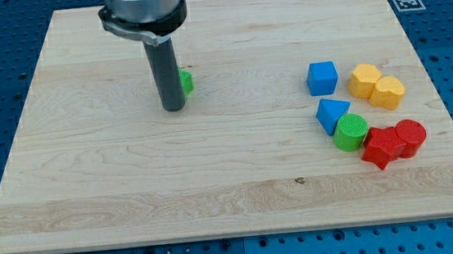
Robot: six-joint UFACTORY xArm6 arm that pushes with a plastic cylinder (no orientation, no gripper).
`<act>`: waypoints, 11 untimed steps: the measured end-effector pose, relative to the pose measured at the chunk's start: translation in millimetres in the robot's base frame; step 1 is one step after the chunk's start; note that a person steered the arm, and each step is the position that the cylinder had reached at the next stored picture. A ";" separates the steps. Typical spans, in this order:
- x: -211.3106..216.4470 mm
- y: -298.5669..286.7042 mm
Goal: Push the green star towards top left
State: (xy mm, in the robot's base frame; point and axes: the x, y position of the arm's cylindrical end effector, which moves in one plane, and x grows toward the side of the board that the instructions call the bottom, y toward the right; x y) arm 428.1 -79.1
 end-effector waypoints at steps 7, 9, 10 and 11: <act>-54.9 -6.8; -47.7 3.4; -42.2 20.9; -68.5 22.0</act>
